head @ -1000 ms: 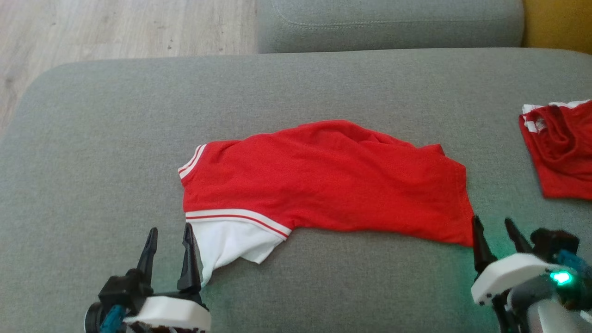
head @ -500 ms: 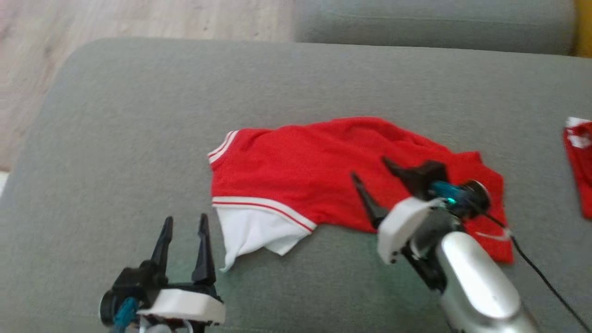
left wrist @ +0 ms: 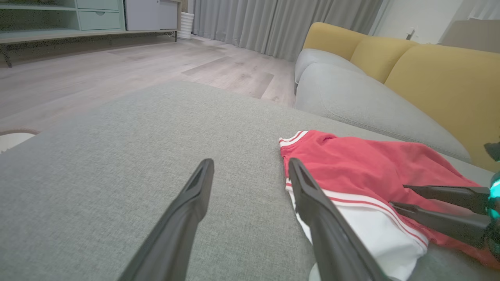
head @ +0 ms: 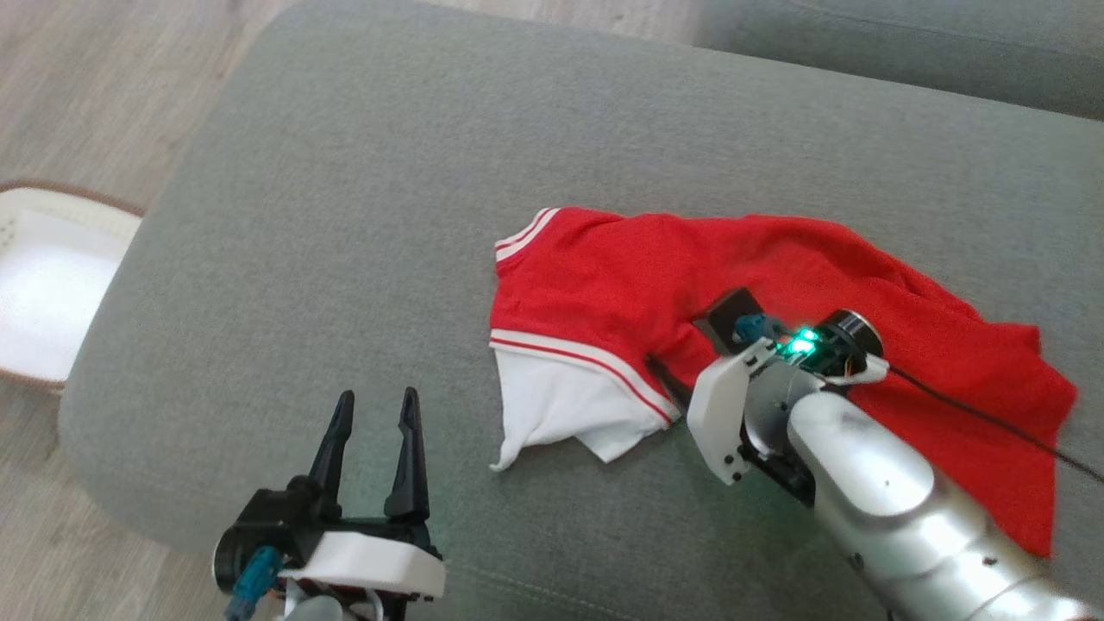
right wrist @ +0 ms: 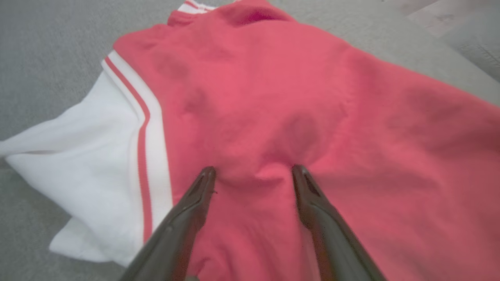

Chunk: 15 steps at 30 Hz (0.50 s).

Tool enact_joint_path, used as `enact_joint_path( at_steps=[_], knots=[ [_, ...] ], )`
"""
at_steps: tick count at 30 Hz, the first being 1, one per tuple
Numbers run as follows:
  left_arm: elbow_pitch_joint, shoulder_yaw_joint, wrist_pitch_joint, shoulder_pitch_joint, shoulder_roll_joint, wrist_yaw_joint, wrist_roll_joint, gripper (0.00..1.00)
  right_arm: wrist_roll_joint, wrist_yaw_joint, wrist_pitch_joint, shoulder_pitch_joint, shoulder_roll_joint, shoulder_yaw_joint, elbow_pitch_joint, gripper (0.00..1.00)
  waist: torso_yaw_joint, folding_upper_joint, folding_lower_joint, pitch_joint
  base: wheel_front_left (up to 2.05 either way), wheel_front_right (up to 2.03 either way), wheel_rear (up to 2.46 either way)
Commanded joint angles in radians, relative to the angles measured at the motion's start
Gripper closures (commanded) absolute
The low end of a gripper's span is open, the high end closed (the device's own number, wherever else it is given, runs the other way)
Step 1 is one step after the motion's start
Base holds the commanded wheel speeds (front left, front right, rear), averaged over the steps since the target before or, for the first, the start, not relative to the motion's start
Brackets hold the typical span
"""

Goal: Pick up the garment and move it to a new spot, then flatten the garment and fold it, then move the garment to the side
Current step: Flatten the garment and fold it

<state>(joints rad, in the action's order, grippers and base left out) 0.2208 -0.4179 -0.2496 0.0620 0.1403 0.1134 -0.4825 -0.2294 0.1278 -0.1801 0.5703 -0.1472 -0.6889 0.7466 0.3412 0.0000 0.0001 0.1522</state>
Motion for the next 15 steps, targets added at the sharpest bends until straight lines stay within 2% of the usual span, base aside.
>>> enact_joint_path(
  at_steps=[1, 2, 3, 4, 6, 15],
  knots=[
    [-0.028, 0.036, -0.012, 0.042, -0.006, -0.005, 0.011, 0.0, -0.022, 0.003, -0.027, 0.053, 0.002, -0.045, 0.019, 0.0, 0.027, 0.0, -0.0001, 0.017, 0.0, 0.0, 0.0],
    [-0.028, 0.036, -0.012, 0.042, -0.006, -0.005, 0.011, 0.0, -0.022, 0.003, -0.027, 0.053, 0.002, -0.045, 0.019, 0.0, 0.027, 0.0, -0.0001, 0.017, 0.0, 0.0, 0.0],
    [-0.027, 0.037, -0.012, 0.043, -0.01, -0.007, 0.013, 0.0, -0.026, 0.003, -0.036, 0.067, -0.001, -0.063, 0.039, 0.2, 0.033, 0.0, -0.0001, 0.021, 0.0, 0.0, 0.0],
    [-0.027, 0.038, -0.012, 0.044, -0.014, -0.009, 0.014, 0.0, -0.029, 0.003, -0.039, 0.081, -0.003, -0.079, 0.056, 0.64, 0.038, 0.0, -0.0001, 0.024, 0.0, 0.0, 0.0],
    [-0.026, 0.041, -0.012, 0.045, -0.021, -0.013, 0.018, 0.0, -0.041, 0.003, -0.033, 0.107, -0.005, -0.096, 0.085, 1.0, 0.045, 0.0, -0.0001, 0.031, 0.0, 0.0, 0.0],
    [-0.019, 0.065, -0.012, 0.049, -0.044, -0.03, 0.036, 0.0, -0.019, 0.003, 0.085, 0.234, 0.003, 0.023, 0.223, 1.0, 0.042, 0.0, -0.0001, 0.055, 0.0, 0.0, 0.0]
  ],
)
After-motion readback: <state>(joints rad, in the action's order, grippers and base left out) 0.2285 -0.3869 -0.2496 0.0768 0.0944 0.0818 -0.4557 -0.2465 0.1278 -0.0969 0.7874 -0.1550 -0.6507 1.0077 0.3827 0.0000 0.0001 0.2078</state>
